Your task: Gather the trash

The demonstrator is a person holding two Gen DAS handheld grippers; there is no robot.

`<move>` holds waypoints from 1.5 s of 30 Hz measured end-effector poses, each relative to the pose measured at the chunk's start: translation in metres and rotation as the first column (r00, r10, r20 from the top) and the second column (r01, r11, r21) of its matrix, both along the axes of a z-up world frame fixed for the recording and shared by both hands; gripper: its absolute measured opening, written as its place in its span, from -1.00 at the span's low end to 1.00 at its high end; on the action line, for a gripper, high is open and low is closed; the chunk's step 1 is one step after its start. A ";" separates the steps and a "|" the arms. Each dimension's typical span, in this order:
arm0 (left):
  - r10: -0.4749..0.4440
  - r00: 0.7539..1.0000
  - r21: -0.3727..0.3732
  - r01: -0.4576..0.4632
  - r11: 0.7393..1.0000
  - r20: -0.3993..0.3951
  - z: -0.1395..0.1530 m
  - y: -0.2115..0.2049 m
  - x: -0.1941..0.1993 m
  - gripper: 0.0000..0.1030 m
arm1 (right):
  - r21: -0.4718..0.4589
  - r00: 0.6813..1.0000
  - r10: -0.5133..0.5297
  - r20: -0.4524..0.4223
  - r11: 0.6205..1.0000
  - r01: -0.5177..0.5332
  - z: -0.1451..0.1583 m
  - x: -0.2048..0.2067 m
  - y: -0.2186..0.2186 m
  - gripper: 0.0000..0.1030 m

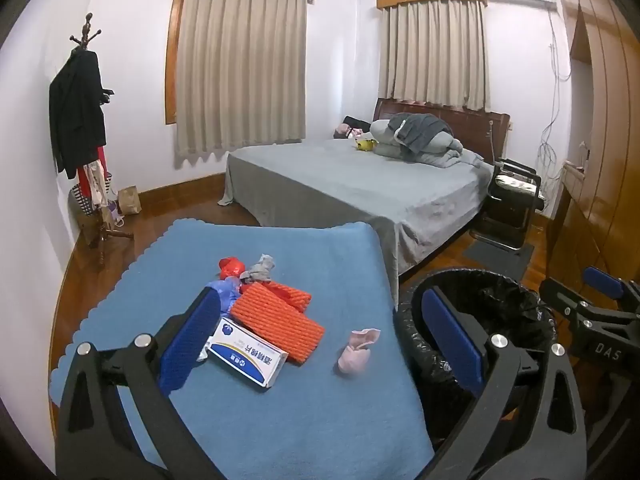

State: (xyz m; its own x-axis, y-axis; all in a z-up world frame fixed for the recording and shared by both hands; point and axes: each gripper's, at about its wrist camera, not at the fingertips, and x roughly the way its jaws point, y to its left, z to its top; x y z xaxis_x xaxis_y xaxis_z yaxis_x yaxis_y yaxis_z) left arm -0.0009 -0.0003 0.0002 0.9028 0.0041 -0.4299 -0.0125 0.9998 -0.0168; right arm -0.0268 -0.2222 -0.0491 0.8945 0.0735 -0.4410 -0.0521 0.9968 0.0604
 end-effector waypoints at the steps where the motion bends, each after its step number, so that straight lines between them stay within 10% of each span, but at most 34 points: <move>1: 0.002 1.000 -0.002 -0.002 1.000 -0.005 0.000 0.000 0.000 0.90 | 0.000 1.000 0.000 0.000 1.000 0.000 0.000 0.000 0.000 0.88; 45: 0.002 1.000 -0.003 -0.002 1.000 -0.013 0.000 0.000 0.001 0.90 | 0.002 1.000 -0.003 -0.003 1.000 0.003 -0.001 0.002 0.000 0.88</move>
